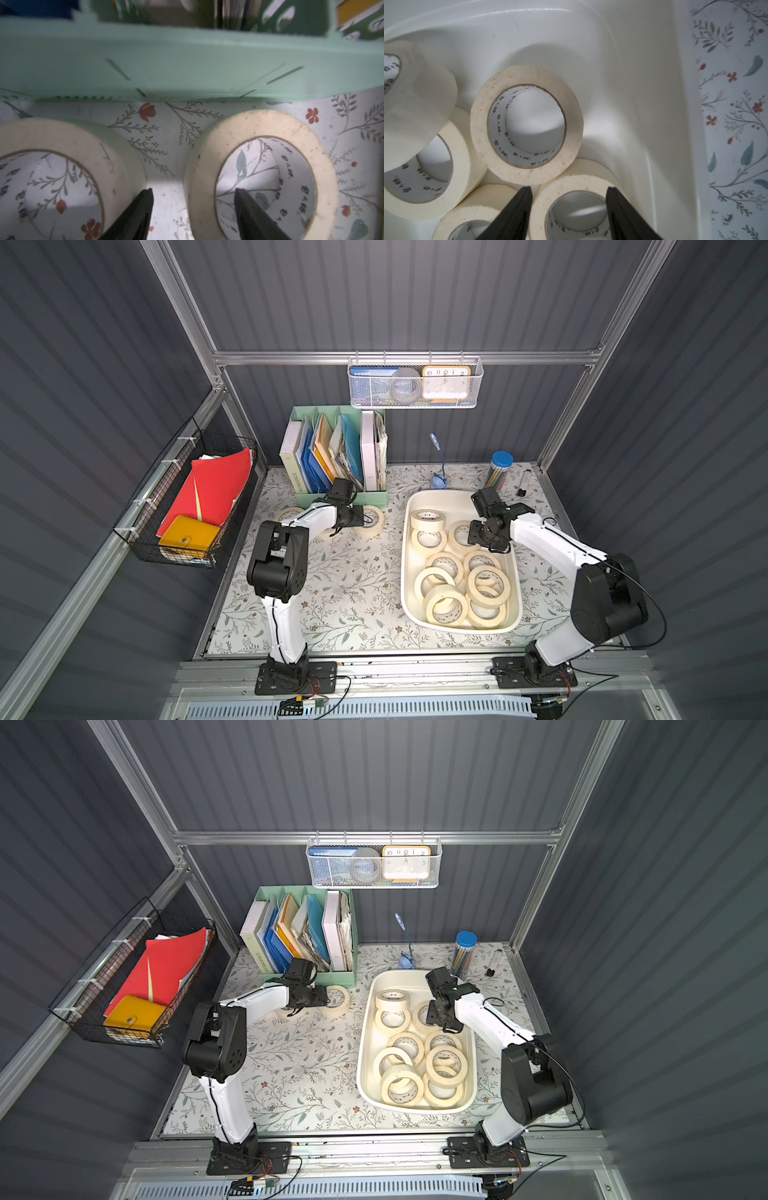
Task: Take out the art tape in the storage box
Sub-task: Place the art tape at the center of the board, then pick up the art tape from the storage box.
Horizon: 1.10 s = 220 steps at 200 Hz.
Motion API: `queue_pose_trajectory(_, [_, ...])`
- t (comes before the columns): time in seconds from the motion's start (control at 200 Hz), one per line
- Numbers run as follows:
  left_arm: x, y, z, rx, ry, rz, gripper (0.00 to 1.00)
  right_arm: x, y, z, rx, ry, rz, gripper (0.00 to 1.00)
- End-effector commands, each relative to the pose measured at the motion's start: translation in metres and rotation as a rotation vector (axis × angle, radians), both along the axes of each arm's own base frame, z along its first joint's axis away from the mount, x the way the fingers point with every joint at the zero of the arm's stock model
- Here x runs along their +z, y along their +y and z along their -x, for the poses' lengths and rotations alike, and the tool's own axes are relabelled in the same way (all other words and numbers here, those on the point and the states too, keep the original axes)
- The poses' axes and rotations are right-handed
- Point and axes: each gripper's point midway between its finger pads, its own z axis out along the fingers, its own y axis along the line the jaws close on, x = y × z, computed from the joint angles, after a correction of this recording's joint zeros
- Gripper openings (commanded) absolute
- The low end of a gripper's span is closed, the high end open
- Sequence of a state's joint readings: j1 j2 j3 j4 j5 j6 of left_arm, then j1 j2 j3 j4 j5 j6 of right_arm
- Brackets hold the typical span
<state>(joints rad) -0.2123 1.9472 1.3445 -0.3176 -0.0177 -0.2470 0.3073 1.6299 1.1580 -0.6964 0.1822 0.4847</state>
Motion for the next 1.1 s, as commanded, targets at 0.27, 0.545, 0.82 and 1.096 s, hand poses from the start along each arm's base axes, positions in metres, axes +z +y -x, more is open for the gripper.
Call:
queue_pose_trajectory(0.27, [0.121, -0.039, 0.027, -0.103, -0.181, 0.068, 0.73, -0.027, -0.01, -0.026, -0.025, 0.022, -0.009, 0.62])
queue_pose_trajectory(0.545, [0.16, -0.086, 0.042, -0.185, -0.246, 0.174, 0.74, -0.039, -0.016, -0.033, -0.04, 0.006, -0.009, 0.47])
queue_pose_trajectory(0.82, [0.183, -0.123, 0.052, -0.262, -0.278, 0.329, 0.74, -0.017, -0.022, -0.033, -0.04, -0.045, 0.015, 0.0])
queue_pose_trajectory(1.096, [0.2, -0.138, 0.049, -0.295, -0.306, 0.34, 0.75, 0.003, -0.017, -0.029, -0.015, -0.064, -0.01, 0.0])
